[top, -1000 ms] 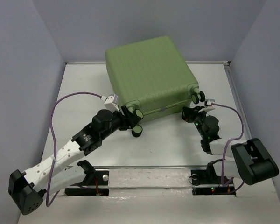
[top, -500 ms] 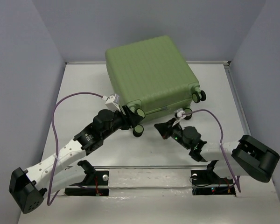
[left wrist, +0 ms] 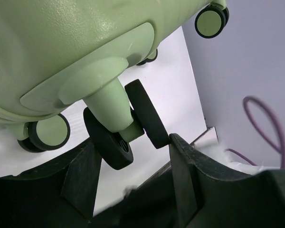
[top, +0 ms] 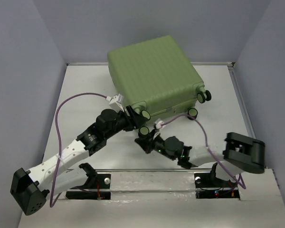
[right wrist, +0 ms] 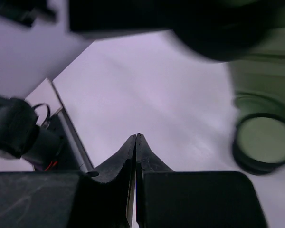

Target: Pack the luggage

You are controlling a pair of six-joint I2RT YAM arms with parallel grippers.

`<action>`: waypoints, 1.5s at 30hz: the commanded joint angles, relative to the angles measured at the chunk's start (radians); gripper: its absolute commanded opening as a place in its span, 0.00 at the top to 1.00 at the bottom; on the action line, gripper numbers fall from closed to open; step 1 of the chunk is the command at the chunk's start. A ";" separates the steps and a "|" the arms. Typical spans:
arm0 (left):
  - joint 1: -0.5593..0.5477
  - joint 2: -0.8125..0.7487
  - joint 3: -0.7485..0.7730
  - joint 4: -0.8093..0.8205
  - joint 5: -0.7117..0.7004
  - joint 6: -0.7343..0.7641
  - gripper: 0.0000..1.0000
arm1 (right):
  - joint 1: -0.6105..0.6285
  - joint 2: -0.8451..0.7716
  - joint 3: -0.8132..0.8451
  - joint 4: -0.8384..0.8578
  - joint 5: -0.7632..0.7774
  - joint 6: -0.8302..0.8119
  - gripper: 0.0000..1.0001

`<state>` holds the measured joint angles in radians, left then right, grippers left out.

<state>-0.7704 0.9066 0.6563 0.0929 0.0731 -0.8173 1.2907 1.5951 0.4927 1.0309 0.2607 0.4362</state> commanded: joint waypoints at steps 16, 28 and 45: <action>-0.006 -0.150 0.000 0.219 0.011 0.033 0.94 | -0.658 -0.435 -0.135 -0.523 0.002 -0.039 0.45; -0.006 -0.138 -0.012 0.223 0.017 0.035 0.94 | -0.702 -0.317 -0.010 -0.491 -0.052 -0.152 0.45; -0.006 -0.140 -0.030 0.222 0.016 0.033 0.94 | -0.720 -0.250 0.024 -0.367 -0.086 -0.240 0.93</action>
<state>-0.7704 0.8261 0.6117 0.0822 0.0334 -0.8127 0.5797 1.3563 0.5091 0.5114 0.1925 0.2127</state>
